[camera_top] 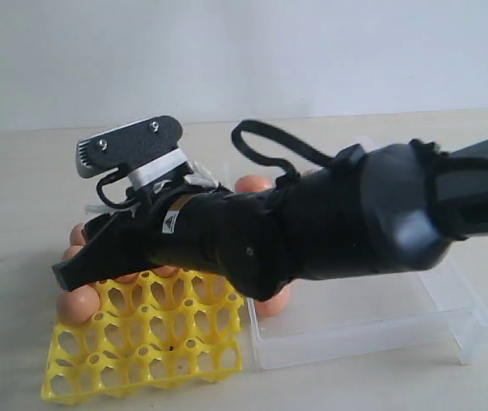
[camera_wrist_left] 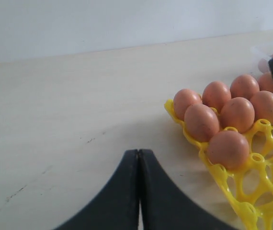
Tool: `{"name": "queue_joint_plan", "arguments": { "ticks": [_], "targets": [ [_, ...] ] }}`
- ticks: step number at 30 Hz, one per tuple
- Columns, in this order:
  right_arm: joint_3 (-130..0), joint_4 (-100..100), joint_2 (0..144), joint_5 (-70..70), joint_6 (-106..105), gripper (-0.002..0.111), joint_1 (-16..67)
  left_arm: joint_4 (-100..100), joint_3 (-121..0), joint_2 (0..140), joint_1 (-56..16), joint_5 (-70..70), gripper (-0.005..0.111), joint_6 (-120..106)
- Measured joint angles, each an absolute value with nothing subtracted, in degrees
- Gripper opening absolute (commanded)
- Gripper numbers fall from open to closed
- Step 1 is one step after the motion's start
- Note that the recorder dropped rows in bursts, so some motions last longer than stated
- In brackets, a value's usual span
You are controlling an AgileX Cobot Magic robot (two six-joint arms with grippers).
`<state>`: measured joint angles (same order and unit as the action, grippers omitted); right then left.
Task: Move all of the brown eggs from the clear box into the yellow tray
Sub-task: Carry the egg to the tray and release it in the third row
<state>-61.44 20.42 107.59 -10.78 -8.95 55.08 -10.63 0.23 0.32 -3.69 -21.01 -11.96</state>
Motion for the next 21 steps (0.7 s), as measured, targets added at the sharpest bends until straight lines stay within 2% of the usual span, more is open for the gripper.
{"name": "queue_joint_plan", "arguments": {
  "ticks": [5,21],
  "targets": [
    [-61.6,20.1,111.8,-13.8,-7.5,0.0,55.9,-10.6,0.2,0.3,-3.7,-21.0,0.0,-12.0],
    [-67.6,19.9,118.4,-8.4,-6.9,0.0,55.9,-10.6,0.2,0.3,-3.7,-21.0,0.0,-12.0]
  ]
}}
